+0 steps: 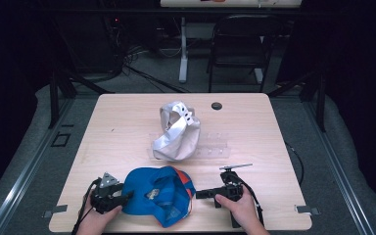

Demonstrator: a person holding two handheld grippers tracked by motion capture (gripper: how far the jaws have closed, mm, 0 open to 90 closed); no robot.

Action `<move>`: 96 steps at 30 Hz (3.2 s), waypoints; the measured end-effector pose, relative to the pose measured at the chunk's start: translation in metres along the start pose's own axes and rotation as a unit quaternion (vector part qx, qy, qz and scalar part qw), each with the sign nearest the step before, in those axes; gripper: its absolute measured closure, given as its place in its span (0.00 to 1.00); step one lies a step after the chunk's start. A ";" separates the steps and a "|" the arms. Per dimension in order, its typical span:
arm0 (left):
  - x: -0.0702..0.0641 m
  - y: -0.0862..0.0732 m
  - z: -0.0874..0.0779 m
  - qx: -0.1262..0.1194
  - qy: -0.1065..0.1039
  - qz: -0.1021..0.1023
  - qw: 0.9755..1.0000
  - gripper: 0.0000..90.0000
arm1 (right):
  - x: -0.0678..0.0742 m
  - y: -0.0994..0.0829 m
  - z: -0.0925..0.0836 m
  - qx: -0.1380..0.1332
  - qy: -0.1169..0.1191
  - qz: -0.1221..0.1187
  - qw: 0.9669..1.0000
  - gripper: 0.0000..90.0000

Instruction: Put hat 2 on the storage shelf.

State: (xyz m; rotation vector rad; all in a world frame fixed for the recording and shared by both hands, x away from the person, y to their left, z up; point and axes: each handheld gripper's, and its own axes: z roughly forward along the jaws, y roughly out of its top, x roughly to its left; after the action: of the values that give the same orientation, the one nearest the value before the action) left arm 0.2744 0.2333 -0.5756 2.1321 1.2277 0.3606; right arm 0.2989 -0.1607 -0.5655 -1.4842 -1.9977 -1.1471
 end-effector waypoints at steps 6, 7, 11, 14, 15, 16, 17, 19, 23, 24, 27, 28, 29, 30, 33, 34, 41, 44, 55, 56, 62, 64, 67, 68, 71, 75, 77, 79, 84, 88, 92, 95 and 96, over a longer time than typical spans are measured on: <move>-0.003 0.001 0.001 -0.002 -0.003 0.003 1.000 0.52 | 0.002 -0.004 0.012 0.025 0.013 -0.001 1.000 0.62; -0.003 0.001 0.001 -0.001 -0.003 0.004 1.000 0.52 | 0.002 -0.004 0.013 0.029 0.015 -0.001 0.999 0.62; -0.003 0.001 0.001 -0.001 -0.003 0.007 1.000 0.52 | 0.001 -0.006 0.021 0.038 0.026 0.006 0.999 0.62; -0.002 0.001 0.001 -0.001 -0.002 0.007 1.000 0.52 | 0.001 -0.007 0.025 0.045 0.032 0.008 0.998 0.63; -0.002 0.001 0.001 -0.001 -0.002 0.008 1.000 0.52 | 0.001 -0.007 0.025 0.053 0.033 0.008 0.998 0.64; -0.002 0.001 0.001 -0.001 -0.002 0.008 1.000 0.52 | 0.001 -0.008 0.027 0.051 0.034 0.011 0.998 0.65; -0.002 0.001 0.001 -0.001 -0.002 0.008 1.000 0.52 | 0.002 -0.008 0.028 0.051 0.035 0.012 0.998 0.67; -0.002 0.001 0.001 -0.001 -0.002 0.008 1.000 0.52 | 0.002 -0.008 0.029 0.059 0.035 0.011 0.998 0.69; -0.002 0.001 0.001 -0.001 -0.002 0.009 1.000 0.52 | 0.002 -0.009 0.030 0.057 0.042 0.021 0.997 0.77; -0.002 0.001 0.001 -0.001 -0.001 0.009 1.000 0.52 | 0.002 -0.009 0.029 0.054 0.044 0.024 0.997 0.79; -0.002 0.001 0.001 -0.001 0.000 0.010 1.000 0.52 | 0.002 -0.007 0.025 0.046 0.044 0.029 0.998 0.82; -0.002 0.001 0.001 -0.002 0.001 0.009 1.000 0.52 | 0.001 -0.007 0.024 0.040 0.046 0.033 0.998 0.84; -0.002 0.001 0.001 -0.002 0.001 0.009 1.000 0.52 | 0.001 -0.007 0.023 0.037 0.048 0.035 0.998 0.84; -0.002 0.001 0.001 -0.002 0.001 0.010 1.000 0.52 | 0.001 -0.006 0.021 0.031 0.052 0.041 0.997 0.84; -0.002 0.001 0.001 -0.003 0.001 0.010 1.000 0.52 | 0.000 -0.006 0.018 0.017 0.058 0.054 0.997 0.85; -0.002 0.001 0.001 -0.003 0.001 0.010 1.000 0.52 | -0.001 -0.005 0.016 0.018 0.047 0.050 0.997 0.85; -0.004 0.000 0.002 -0.007 0.010 0.012 1.000 0.52 | -0.007 -0.002 0.006 0.002 0.053 0.078 0.995 0.86; -0.004 0.000 0.002 -0.006 0.011 0.013 1.000 0.52 | -0.009 0.000 0.002 -0.010 0.056 0.084 0.995 0.86; -0.003 0.001 0.001 -0.002 0.004 0.014 1.000 0.52 | -0.010 0.003 -0.009 -0.021 0.072 0.082 0.994 0.86; -0.003 0.001 0.001 -0.002 0.004 0.014 1.000 0.52 | -0.010 0.003 -0.009 -0.022 0.072 0.083 0.994 0.86; -0.003 0.001 0.001 -0.003 0.005 0.016 1.000 0.52 | -0.007 0.004 -0.012 -0.017 0.060 0.073 0.995 0.86; -0.003 0.001 0.001 -0.003 0.004 0.016 1.000 0.52 | -0.007 0.004 -0.010 -0.016 0.072 0.075 0.994 0.86; -0.003 0.001 0.001 -0.003 0.004 0.016 1.000 0.52 | -0.007 0.004 -0.008 -0.010 0.076 0.078 0.994 0.84; -0.003 0.001 0.001 -0.003 0.004 0.016 1.000 0.52 | -0.007 0.004 -0.007 -0.006 0.076 0.079 0.994 0.82; -0.003 0.001 0.002 -0.003 0.004 0.016 1.000 0.52 | -0.007 0.004 -0.004 0.000 0.090 0.078 0.993 0.82; -0.003 0.001 0.002 -0.003 0.004 0.016 1.000 0.52 | -0.006 0.003 -0.002 0.003 0.087 0.078 0.993 0.83; -0.003 0.001 0.002 -0.003 0.004 0.016 1.000 0.52 | -0.006 0.003 -0.002 0.001 0.087 0.080 0.993 0.84; -0.003 0.001 0.002 -0.003 0.004 0.016 1.000 0.52 | -0.006 0.003 -0.002 0.001 0.085 0.081 0.993 0.85; -0.004 0.001 0.002 -0.003 0.005 0.015 1.000 0.52 | -0.007 0.004 -0.004 -0.003 0.085 0.084 0.993 0.86; -0.004 0.001 0.001 -0.003 0.005 0.016 1.000 0.52 | -0.007 0.004 -0.006 -0.004 0.087 0.082 0.993 0.86; -0.004 0.002 0.001 -0.008 0.013 0.018 1.000 0.54 | -0.005 0.005 -0.010 -0.005 0.080 0.091 0.993 0.86; -0.002 0.003 -0.003 -0.021 0.011 0.014 1.000 0.54 | -0.002 0.006 -0.011 0.002 0.077 0.084 0.993 0.86; -0.002 0.003 -0.005 -0.024 0.013 0.013 1.000 0.54 | 0.000 0.007 -0.012 0.006 0.074 0.079 0.994 0.86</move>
State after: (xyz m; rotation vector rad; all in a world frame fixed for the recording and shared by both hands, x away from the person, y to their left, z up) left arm 0.2730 0.2324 -0.5697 2.1100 1.1935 0.4257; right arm 0.3035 -0.1696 -0.5564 -1.4761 -1.7536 -1.1419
